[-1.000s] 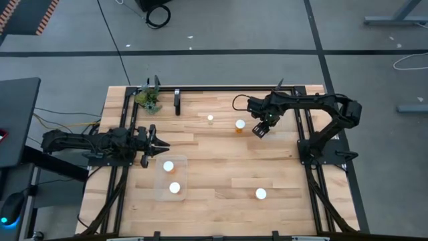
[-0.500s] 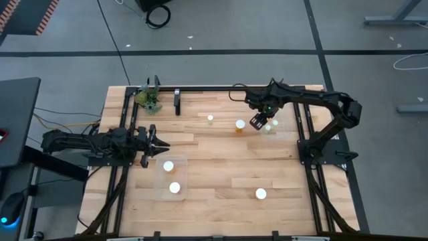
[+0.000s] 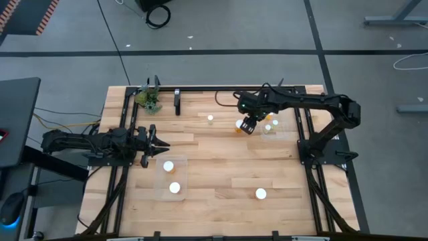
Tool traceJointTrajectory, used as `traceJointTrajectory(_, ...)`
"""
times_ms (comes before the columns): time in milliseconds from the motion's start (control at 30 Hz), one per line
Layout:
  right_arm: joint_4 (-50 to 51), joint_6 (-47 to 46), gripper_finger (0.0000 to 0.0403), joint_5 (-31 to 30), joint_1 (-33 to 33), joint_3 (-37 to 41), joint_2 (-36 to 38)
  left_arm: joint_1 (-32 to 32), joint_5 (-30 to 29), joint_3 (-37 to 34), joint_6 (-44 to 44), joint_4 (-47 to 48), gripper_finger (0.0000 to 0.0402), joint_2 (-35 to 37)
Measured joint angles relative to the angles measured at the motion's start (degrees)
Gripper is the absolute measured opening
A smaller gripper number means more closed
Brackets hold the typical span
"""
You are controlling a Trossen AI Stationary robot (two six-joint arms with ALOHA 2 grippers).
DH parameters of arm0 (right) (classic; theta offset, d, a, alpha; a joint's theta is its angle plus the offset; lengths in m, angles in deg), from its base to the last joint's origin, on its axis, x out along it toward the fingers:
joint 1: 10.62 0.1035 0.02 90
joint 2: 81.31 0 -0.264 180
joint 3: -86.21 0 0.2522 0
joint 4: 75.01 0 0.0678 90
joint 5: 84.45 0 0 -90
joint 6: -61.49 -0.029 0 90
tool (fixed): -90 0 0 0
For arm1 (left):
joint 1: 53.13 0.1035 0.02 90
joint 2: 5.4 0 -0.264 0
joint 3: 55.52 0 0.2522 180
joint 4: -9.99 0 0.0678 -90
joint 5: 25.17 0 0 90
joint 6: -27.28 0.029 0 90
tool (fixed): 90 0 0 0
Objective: Pick and place medicine bottles into bin by pill shape (circle, oval)
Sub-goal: Put the large orange pill bottle into the bottom transparent bin
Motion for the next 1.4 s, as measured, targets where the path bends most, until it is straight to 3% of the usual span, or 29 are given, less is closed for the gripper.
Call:
traceJointTrajectory(400,-14.5,4.6,0.0193,-0.2,5.5,0.0,0.0,0.0,0.0,0.0,0.0,0.0,0.0084,0.0)
traceJointTrajectory(567,-16.6,5.5,0.0193,-4.7,8.9,0.0,0.0,0.0,0.0,0.0,-0.1,0.0,0.0081,0.0)
traceJointTrajectory(933,-17.1,4.1,0.0193,-7.6,13.7,0.1,0.0,0.0,0.0,0.0,-6.6,-1.7,0.0091,0.0)
traceJointTrajectory(1233,-26.2,-0.6,0.0193,-9.1,15.7,6.3,0.1,0.0,0.0,0.0,-7.6,-1.8,0.0081,0.0)
traceJointTrajectory(1400,-27.0,-3.6,0.0193,-7.9,16.5,6.9,0.1,0.0,-5.3,0.0,-7.4,-1.7,0.0082,0.0)
